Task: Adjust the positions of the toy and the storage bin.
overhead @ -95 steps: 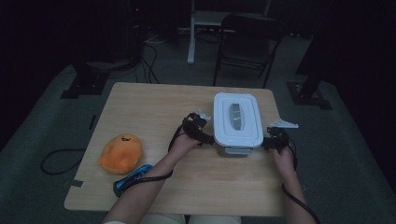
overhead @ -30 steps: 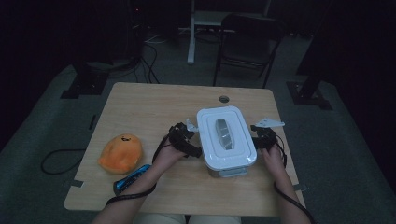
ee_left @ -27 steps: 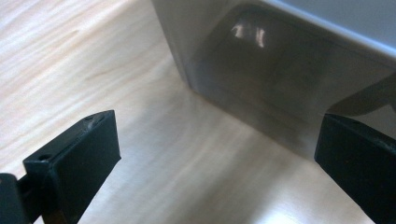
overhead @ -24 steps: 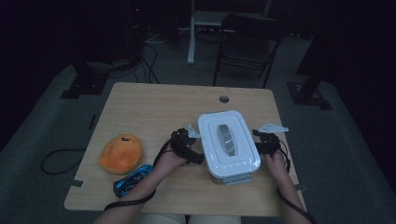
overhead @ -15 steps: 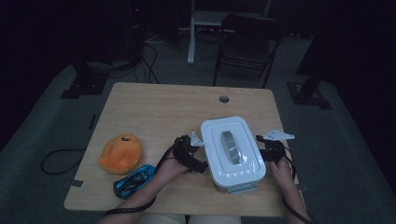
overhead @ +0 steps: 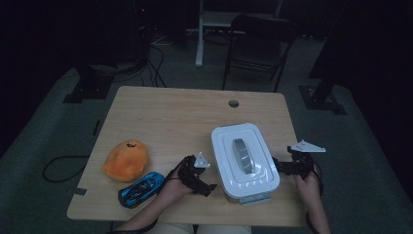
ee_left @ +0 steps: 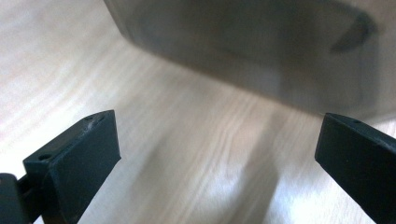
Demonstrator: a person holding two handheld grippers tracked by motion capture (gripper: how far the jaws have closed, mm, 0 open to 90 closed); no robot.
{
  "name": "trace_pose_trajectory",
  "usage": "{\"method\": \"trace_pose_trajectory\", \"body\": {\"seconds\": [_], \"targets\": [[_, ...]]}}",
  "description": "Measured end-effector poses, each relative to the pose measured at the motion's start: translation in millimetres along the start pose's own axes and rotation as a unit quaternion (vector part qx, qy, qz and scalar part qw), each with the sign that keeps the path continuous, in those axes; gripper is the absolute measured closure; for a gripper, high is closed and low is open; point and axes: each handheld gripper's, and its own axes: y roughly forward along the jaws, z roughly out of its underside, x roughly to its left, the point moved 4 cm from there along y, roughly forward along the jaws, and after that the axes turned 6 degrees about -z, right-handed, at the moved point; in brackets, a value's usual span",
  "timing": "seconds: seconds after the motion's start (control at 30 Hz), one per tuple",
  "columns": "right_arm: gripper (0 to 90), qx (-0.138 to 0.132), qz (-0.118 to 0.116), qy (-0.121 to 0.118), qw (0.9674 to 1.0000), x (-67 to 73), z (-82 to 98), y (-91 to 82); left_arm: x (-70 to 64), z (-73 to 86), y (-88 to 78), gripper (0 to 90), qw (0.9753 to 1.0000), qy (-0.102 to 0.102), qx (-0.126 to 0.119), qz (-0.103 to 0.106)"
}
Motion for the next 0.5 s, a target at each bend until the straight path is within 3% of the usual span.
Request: {"method": "trace_pose_trajectory", "body": {"seconds": [0.17,0.27,0.37,0.5], "targets": [[11.7,-0.039,0.015,0.022,0.9989,3.0,-10.8,-31.7,-1.3,12.3,4.2,0.5,0.9999,0.009,0.012,0.005],[11.6,-0.061,0.025,0.018,0.9976,9.8,-22.4,-51.7,0.5,16.6,6.3,0.6,0.9999,0.01,0.007,-0.001],[11.6,-0.074,0.004,0.013,0.9971,21.7,-34.6,-66.7,2.5,17.9,5.7,0.6,1.0,0.008,0.004,-0.005],[11.6,-0.07,-0.007,0.009,0.9975,43.4,-48.1,-74.9,1.2,20.6,6.7,0.6,0.9993,0.03,0.0,-0.021]]}}
